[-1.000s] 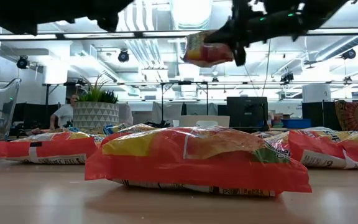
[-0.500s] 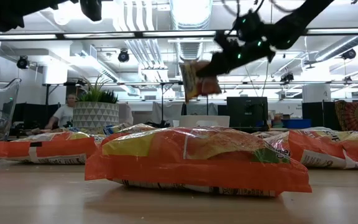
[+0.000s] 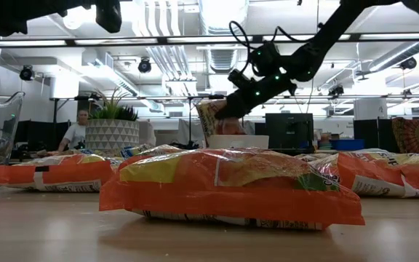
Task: Sort Maruchan noodles
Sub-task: Put the left red noodle pack into the white bin
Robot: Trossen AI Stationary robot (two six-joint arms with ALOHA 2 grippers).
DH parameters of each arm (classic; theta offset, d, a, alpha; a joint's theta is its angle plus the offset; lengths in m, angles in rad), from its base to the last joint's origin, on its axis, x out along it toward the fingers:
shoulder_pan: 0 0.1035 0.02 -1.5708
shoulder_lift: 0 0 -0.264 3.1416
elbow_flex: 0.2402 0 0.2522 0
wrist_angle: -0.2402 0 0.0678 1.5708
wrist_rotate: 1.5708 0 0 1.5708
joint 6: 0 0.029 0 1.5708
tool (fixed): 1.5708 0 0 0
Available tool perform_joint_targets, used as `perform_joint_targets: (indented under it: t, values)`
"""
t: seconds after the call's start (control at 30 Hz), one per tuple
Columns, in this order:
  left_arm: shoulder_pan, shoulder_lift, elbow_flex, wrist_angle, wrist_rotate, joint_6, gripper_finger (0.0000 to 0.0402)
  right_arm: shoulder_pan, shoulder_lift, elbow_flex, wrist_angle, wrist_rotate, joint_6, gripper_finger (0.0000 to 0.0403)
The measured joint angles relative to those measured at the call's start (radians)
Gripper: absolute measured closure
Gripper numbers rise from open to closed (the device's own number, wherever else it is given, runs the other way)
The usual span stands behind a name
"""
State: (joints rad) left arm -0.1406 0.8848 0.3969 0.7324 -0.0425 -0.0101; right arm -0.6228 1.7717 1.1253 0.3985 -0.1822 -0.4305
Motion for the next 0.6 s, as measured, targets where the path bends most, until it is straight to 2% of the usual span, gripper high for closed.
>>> perform_joint_targets:
  t: [0.2, 0.6]
  values:
    - [0.000, 0.004, 0.000, -0.011, 0.000, 0.000, 0.0363, -0.004, 0.032, 0.049, -0.070, 0.004, 0.001, 0.0380]
    - [0.000, 0.005, 0.000, -0.023, 0.001, 0.000, 0.0363, -0.006, 0.032, 0.038, -0.132, 0.032, -0.019, 0.0380]
